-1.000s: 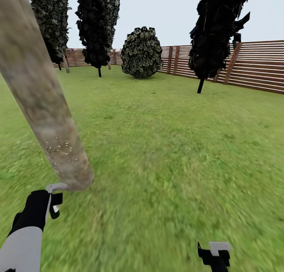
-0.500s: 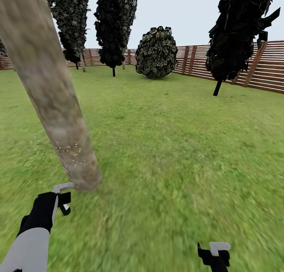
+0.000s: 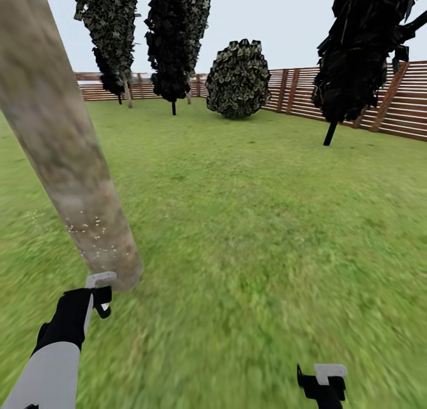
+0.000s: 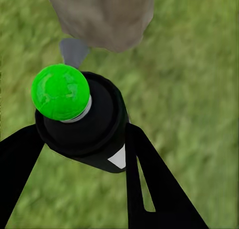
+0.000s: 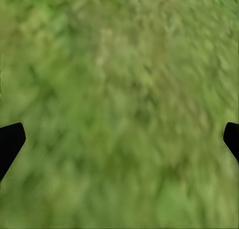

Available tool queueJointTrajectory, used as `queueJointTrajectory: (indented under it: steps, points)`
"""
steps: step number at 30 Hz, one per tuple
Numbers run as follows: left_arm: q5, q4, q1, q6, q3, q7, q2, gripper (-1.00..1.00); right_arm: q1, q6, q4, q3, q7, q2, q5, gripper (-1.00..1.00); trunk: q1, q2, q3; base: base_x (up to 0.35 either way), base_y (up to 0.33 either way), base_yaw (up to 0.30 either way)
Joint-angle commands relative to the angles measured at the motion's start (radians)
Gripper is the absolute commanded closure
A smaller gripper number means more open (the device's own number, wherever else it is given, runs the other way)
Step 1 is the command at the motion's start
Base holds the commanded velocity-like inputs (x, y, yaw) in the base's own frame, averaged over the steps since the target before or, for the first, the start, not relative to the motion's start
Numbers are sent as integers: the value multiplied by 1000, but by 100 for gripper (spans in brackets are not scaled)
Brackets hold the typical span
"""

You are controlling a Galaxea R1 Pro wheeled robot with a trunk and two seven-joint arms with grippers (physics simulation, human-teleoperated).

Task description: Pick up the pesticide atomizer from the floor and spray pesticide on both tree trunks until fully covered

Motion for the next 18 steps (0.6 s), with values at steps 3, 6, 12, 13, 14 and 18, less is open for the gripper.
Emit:
queueJointTrajectory:
  steps: [3, 6, 12, 13, 14, 18]
  points:
    - [-10, -1, -1, 3, 3, -9, -2, 100, -1, -3, 2, -5, -5, 0, 11, -100, 0, 0, -1, 166, -229, 273]
    - [-9, -1, -1, 3, 3, -10, -3, 100, -1, -3, 2, -5, -5, 0, 11, -100, 0, 0, -1, 59, -260, 276]
    - [-9, -1, -1, 3, 3, -10, -11, 100, -1, -3, 1, -5, -6, -1, 11, -100, 0, 0, -1, 28, -271, 169]
    - [-9, -1, -1, 3, 3, -10, -11, 100, -1, -3, 1, -5, -6, -1, 11, -100, 0, 0, -1, 135, -255, 16]
    - [-9, -1, -1, 3, 3, -10, -11, 100, -1, -3, 1, -5, -6, -1, 11, -100, 0, 0, -1, 157, -246, 10]
    - [-9, -1, -1, 3, 3, -10, -13, 100, -1, -3, 2, -5, -5, 0, 11, -100, 0, 0, -1, 198, -227, 2]
